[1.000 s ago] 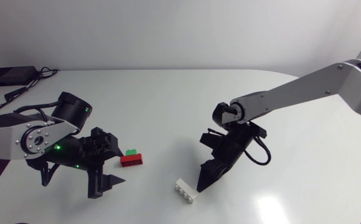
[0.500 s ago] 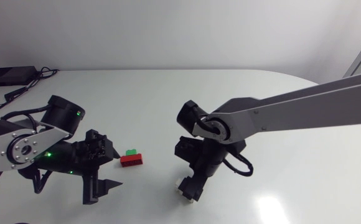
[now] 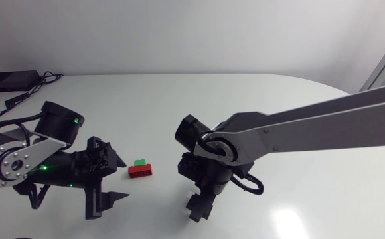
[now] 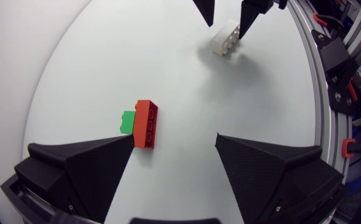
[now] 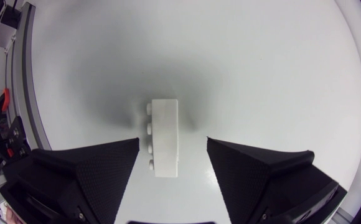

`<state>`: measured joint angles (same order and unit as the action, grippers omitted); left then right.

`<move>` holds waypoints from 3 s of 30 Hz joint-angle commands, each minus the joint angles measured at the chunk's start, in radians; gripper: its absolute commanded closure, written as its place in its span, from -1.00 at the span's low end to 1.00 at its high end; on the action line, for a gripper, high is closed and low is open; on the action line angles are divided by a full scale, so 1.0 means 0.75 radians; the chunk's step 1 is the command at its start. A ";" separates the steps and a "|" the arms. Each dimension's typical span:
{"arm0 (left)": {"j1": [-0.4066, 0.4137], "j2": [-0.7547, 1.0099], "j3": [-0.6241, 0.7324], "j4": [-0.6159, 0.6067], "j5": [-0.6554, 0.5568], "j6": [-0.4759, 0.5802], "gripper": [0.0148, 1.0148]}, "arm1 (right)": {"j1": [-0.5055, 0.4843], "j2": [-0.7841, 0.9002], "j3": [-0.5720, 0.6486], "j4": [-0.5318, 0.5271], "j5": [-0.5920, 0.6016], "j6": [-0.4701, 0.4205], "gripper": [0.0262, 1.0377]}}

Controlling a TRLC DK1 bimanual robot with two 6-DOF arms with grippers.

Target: Separate the duplo bricks

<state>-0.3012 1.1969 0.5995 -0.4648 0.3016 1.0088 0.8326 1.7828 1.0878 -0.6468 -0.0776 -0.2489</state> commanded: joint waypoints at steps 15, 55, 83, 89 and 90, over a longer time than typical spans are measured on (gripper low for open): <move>-0.014 -0.031 -0.028 -0.014 -0.028 -0.016 -0.79 | -0.020 -0.013 -0.076 -0.015 -0.154 -0.010 0.49; -0.085 -0.009 -0.036 -0.012 -0.036 -0.038 -0.79 | -0.423 0.294 -0.082 -0.252 -0.868 -0.353 -0.64; -0.087 0.173 -0.041 0.178 -0.134 -0.054 -0.72 | -0.351 -0.401 -0.364 0.187 0.001 -0.202 -0.91; -0.034 0.362 0.023 0.282 -0.155 -0.024 -0.47 | -0.298 -0.430 -0.377 0.202 0.016 -0.175 -0.91; -0.022 0.384 0.039 0.282 -0.153 -0.014 -0.47 | -0.294 -0.432 -0.379 0.202 0.016 -0.173 -0.91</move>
<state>-0.3382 1.4448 0.6010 -0.2657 0.1932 0.9901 0.5995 1.4693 0.8261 -0.5007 -0.0750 -0.4034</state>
